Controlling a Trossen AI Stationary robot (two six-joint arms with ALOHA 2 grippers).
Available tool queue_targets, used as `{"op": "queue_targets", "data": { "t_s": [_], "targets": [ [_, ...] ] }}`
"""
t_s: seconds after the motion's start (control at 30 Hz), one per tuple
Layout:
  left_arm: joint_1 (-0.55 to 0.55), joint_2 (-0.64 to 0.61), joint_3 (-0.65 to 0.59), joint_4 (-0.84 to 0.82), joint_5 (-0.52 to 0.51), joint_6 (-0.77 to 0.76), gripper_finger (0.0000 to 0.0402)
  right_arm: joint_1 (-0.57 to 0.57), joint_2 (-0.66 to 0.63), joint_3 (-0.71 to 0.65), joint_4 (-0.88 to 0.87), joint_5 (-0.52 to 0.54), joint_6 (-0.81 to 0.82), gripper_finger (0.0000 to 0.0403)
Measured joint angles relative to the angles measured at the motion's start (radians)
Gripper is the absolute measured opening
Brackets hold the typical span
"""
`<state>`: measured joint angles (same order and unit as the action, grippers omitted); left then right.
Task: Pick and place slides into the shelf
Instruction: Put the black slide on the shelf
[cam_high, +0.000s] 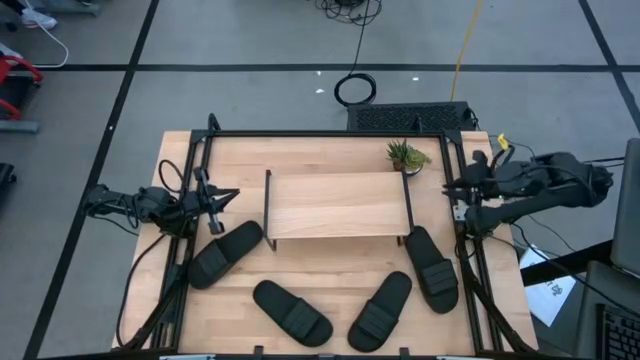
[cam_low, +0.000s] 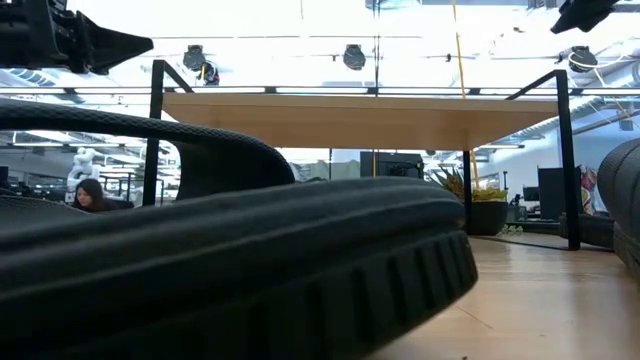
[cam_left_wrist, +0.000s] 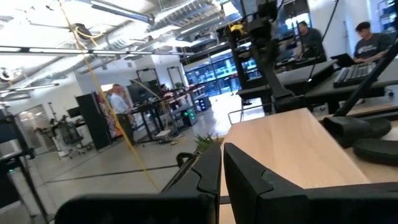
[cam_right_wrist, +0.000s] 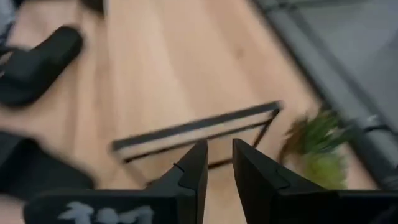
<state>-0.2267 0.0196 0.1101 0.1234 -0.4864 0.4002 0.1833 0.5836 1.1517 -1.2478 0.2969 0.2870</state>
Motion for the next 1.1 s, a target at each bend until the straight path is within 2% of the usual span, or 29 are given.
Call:
{"op": "queue_targets", "data": {
  "t_s": [0.13, 0.33, 0.5, 0.67, 0.8, 1.1],
  "targets": [
    [0.0, 0.0, 0.0, 0.0, -0.031, 0.035, 0.0026, 0.0, 0.08, 0.022, -0.089, -0.136, 0.065, 0.0064],
    [0.0, 0.0, 0.0, -0.009, -0.031, 0.01, 0.0026, 0.0, 0.219, -0.023, -0.249, -0.239, 0.129, 0.0064],
    [0.0, 0.0, 0.0, -0.025, -0.031, 0.018, 0.0026, 0.0, 0.242, -0.127, -0.198, -0.356, 0.105, 0.0064],
    [0.0, 0.0, 0.0, -0.028, -0.031, 0.001, 0.0026, -0.002, 0.208, -0.26, -0.146, -0.467, 0.151, 0.0069],
    [0.0, 0.0, 0.0, -0.029, -0.031, -0.01, 0.0026, -0.001, 0.156, -0.352, -0.051, -0.547, 0.199, 0.0104],
    [0.0, 0.0, 0.0, -0.023, -0.039, 0.017, 0.0026, -0.001, 0.104, -0.453, 0.063, -0.622, 0.247, 0.0225]
  ]
}}
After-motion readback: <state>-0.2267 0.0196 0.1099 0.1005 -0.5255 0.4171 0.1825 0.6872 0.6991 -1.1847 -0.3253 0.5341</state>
